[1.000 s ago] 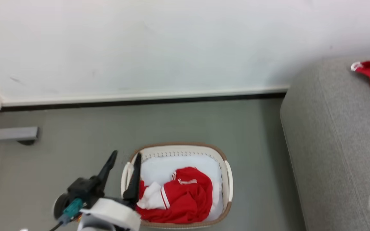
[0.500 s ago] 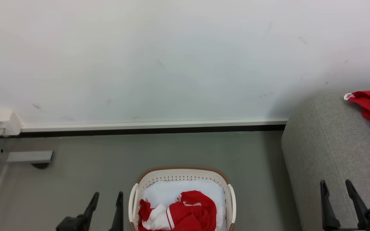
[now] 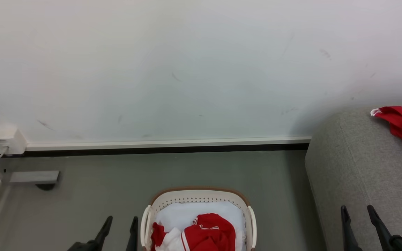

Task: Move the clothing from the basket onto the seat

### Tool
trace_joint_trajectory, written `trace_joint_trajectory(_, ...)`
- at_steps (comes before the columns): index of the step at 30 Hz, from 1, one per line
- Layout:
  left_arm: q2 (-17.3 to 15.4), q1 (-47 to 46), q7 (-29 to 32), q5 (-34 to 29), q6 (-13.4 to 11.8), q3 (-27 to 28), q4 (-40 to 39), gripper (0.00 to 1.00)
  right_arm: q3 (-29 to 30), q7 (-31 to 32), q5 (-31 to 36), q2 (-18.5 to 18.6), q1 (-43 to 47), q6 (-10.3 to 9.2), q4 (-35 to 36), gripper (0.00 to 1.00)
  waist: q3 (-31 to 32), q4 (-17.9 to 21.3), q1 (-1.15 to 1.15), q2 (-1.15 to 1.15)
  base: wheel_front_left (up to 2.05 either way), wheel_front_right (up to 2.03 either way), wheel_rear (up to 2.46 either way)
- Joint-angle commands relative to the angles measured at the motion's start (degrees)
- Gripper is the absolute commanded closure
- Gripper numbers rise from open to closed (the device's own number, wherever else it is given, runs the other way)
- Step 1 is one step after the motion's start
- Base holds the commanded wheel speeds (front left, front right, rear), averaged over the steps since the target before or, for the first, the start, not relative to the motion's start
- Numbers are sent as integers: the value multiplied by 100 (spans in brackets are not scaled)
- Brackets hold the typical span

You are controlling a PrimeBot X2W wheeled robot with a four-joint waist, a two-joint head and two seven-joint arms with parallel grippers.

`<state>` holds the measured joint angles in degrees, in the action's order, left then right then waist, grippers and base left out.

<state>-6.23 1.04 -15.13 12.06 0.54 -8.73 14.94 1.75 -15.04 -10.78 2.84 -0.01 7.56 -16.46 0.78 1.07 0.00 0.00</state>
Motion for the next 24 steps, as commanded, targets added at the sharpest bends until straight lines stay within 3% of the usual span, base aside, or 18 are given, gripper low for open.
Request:
trace_joint_trajectory(1,3,39,-3,-51,28,30,26,0,-23,-20,-66,11,30,-14,-12,0,-3,-7,0,0,0,0,0)
trace_joint_trajectory(24,223,-46,-3,-323,275,300,100,0,-82,-20,-7,11,-84,-14,71,0,-130,74,0,0,0,0,0)
